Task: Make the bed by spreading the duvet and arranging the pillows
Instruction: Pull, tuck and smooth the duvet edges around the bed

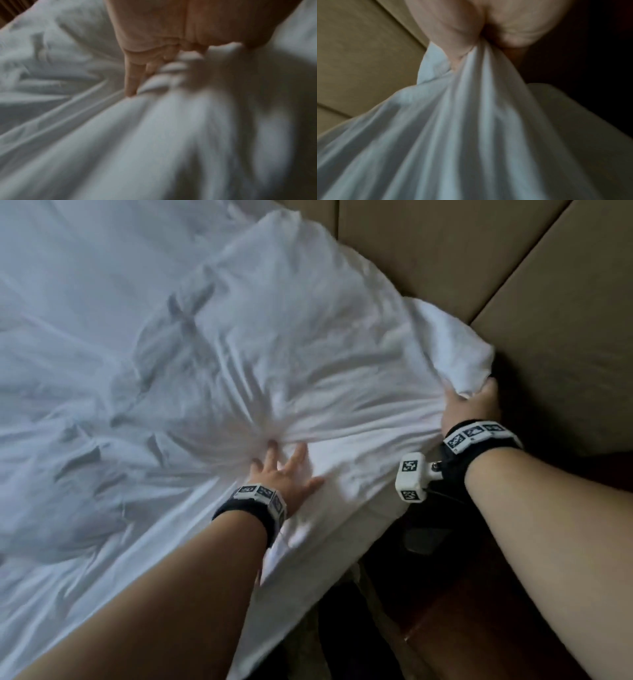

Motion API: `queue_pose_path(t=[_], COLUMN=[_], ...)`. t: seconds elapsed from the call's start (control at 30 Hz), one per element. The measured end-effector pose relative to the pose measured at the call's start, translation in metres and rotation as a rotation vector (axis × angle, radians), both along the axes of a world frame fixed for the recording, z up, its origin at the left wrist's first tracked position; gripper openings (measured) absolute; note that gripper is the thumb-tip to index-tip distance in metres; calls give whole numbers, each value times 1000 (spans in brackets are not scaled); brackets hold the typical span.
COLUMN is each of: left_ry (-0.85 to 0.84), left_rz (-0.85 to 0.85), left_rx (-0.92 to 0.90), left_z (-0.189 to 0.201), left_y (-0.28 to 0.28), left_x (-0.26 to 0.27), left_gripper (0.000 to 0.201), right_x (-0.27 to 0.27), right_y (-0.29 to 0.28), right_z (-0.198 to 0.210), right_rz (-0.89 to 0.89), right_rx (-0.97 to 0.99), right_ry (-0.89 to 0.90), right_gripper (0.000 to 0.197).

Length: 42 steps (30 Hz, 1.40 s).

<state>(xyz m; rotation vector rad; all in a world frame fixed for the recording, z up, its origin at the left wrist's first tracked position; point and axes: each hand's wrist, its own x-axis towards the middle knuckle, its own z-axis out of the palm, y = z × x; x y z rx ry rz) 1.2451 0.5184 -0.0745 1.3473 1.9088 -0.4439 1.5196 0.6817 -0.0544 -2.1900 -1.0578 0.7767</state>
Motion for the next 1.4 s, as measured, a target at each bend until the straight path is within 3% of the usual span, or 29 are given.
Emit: queue_pose_path(t=[0.03,0.1,0.2,0.33,0.47,0.57,0.67,0.8,0.97,1.1,1.2,1.27,1.4], left_ry=[-24,-21,77,228,206,280,368,324,322,274,259,226,248], left_rz=[-2,14,-22,-95,-185,-99,-83,-42,-10,10,74,102,-7], left_rx=[-17,120,445,564,522,299,107,104,123,139,341,431,261], left_z=[2,11,38,60,67,46,6,-33,-50,-39,-12,1,-11], left_y=[4,19,60,128,211,254,259,254,264,266,279,299,333], left_x=[-9,-25,-40,-50,-54,-66,-84,-85,-79,-73,-75,-77,-81], left_gripper=[80,67,60,69,73,92,111,111,106,103,92,97,114], right_x=[4,4,-15,-52,-68,-61,-59,-76,-80,-80,-80,-79,-80], right_y=[-3,1,19,31,34,41,41,32,43,44,46,47,48], right_z=[-4,-4,-3,-18,-43,-79,-111,-143,-153,-149,-145,-144,-147], right_rz=[-53,-69,164,442,535,494,488,464,460,467,478,474,476], right_rx=[-40,-115,-80,-237,-327,-415,-510,-412,-569,-609,-650,-664,-670], right_ry=[-29,-118,-204,-342,-388,-351,-350,-445,-498,-480,-444,-426,-434], right_gripper=[42,49,66,74,79,83,88,93,88,89,91,91,93])
